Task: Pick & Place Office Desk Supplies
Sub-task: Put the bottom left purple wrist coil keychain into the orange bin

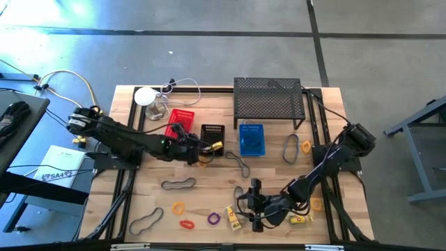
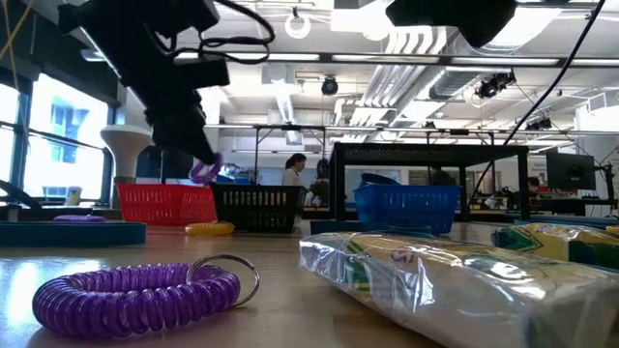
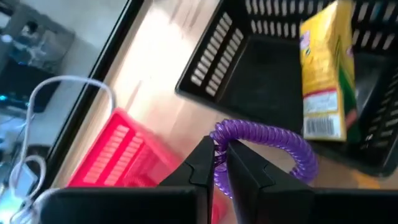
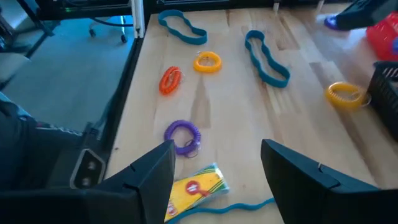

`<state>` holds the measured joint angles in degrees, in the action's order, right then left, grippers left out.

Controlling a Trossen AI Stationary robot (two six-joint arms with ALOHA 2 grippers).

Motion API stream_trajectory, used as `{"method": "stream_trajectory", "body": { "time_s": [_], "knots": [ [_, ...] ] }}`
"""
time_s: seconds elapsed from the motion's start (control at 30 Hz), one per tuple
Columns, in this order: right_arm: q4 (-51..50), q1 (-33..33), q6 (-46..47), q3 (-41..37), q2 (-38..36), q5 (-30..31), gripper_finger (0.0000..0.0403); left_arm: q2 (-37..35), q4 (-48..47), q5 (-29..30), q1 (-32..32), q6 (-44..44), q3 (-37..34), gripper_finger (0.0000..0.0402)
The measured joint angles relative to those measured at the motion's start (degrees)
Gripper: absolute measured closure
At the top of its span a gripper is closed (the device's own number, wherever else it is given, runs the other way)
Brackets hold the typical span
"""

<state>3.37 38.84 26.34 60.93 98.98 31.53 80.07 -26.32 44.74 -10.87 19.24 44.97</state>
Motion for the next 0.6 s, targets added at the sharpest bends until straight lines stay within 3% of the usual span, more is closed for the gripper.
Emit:
{"method": "stream_trajectory", "body": {
  "time_s": [0.17,0.43,0.6],
  "knots": [
    [0.0,-2.0,-3.7,0.0,0.0,-0.1,0.0176,-1.0,-2.5,3.5,-4.3,4.1,0.0,0.0376],
    [0.1,-6.3,-8.5,0.0,0.0,-0.1,0.0176,-3.4,-4.8,3.7,-13.9,13.9,0.0,0.0376],
    [0.0,-8.8,-9.6,0.0,0.0,-1.1,0.0176,-4.7,-11.1,6.2,-17.1,23.8,0.0,0.0376]
  ]
}}
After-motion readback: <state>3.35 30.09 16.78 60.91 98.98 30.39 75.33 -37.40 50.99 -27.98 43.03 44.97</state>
